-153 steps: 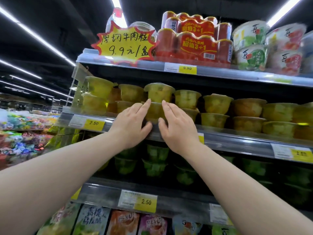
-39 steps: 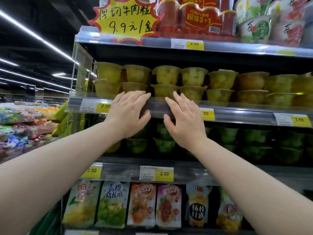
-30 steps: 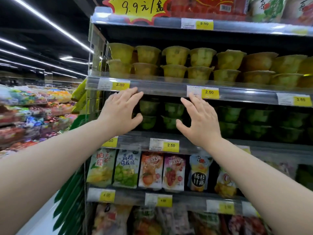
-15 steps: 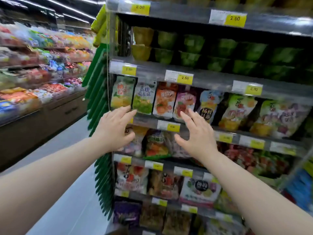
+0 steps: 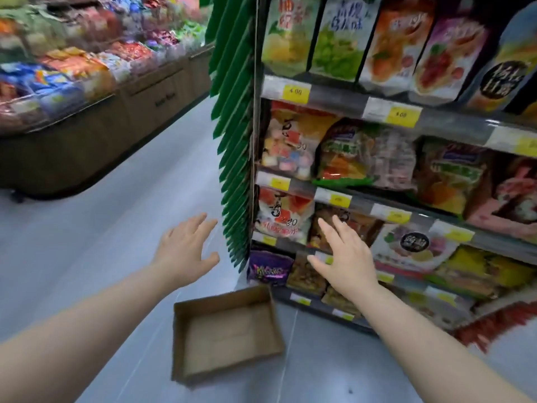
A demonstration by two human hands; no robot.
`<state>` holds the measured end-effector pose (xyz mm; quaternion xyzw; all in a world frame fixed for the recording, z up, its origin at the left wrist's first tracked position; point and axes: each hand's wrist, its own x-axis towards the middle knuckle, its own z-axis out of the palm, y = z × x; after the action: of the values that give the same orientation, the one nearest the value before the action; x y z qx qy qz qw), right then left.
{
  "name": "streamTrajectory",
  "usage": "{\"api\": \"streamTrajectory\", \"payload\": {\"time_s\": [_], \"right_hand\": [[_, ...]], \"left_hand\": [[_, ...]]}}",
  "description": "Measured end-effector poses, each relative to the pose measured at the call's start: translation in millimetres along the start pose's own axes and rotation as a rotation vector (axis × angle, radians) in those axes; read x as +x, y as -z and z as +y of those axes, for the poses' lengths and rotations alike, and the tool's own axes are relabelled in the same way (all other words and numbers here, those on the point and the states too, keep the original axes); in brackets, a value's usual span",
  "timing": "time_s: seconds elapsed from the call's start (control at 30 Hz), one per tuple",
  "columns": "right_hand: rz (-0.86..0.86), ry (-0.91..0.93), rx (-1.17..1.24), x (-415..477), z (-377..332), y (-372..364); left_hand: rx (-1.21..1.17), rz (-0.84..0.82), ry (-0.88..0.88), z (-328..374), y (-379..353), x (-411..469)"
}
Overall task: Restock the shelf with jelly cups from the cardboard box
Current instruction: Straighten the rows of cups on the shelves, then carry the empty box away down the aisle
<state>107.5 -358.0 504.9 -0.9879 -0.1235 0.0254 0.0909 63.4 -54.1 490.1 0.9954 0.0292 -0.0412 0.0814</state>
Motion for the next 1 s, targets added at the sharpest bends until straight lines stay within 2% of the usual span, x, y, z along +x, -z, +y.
{"api": "streamTrajectory", "payload": {"time_s": [0.23,0.5,0.67,0.83,1.0], "right_hand": [[-0.211,-0.020,0.009,-0.8,-28.0,-136.1],[-0.428,-0.074,-0.025,-1.9,-14.2,-315.0],[-0.497,-0.106,-0.063,4.8,0.9,-422.4],[-0.452,-0.114,-0.084,26.8,22.4,-514.2],[-0.388,-0.120,0.020,45.7,49.5,-569.7]], "left_hand": [[-0.063,-0.213,0.190,-86.8,-118.3,-21.2],[-0.188,-0.396,0.407,-163.1,-297.8,-59.5],[-0.256,-0.406,0.472,-187.5,-407.7,-67.0],[-0.415,-0.324,0.493,-204.3,-503.4,-44.1],[-0.447,-0.207,0.451,-223.2,-564.0,-31.1]]}}
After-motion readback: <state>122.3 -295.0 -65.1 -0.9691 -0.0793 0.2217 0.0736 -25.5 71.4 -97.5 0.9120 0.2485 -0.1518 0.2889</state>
